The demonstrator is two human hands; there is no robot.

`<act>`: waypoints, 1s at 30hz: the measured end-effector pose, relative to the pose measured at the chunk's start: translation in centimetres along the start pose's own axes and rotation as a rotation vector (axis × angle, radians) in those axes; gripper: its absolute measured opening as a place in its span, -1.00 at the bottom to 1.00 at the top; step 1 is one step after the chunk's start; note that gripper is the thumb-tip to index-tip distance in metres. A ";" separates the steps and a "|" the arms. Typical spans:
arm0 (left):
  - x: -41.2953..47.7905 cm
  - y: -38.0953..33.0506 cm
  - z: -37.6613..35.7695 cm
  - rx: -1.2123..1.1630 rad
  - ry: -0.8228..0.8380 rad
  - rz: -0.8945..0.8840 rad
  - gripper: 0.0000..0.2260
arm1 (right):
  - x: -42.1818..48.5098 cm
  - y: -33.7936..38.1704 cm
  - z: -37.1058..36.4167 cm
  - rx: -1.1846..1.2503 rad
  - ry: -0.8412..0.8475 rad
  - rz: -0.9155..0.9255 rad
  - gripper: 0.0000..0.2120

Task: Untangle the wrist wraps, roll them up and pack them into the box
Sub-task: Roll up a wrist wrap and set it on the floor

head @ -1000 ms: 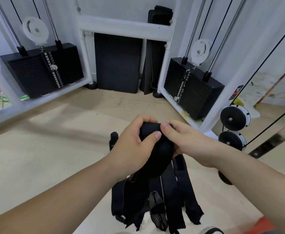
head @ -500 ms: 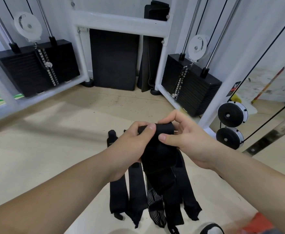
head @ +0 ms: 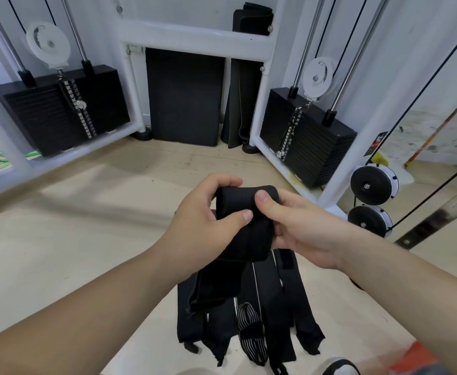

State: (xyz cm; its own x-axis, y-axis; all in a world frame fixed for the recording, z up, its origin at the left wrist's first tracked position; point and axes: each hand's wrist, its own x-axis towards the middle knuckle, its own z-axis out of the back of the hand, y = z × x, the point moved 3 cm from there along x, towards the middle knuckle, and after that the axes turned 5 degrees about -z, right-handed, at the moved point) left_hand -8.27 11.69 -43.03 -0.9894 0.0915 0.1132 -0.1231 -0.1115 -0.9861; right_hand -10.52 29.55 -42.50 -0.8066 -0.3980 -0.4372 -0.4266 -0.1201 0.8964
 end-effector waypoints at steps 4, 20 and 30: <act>0.3 1.0 -0.2 -0.179 0.042 0.300 -0.59 | 0.2 -0.3 0.1 -0.007 -0.020 0.032 -0.77; 0.1 0.5 -0.3 -0.120 0.040 0.173 -0.80 | 0.0 0.4 -0.4 0.105 -0.027 0.082 -0.66; -0.6 0.5 -1.1 -0.183 0.062 0.101 -0.70 | 0.8 -0.8 -1.1 0.050 -0.081 -0.125 -0.40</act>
State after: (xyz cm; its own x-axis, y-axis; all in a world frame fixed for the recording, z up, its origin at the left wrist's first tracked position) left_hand -7.65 12.71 -43.70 -0.9885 0.1507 0.0101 -0.0014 0.0577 -0.9983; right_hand -10.37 28.27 -43.53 -0.7755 -0.3083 -0.5510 -0.5438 -0.1174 0.8310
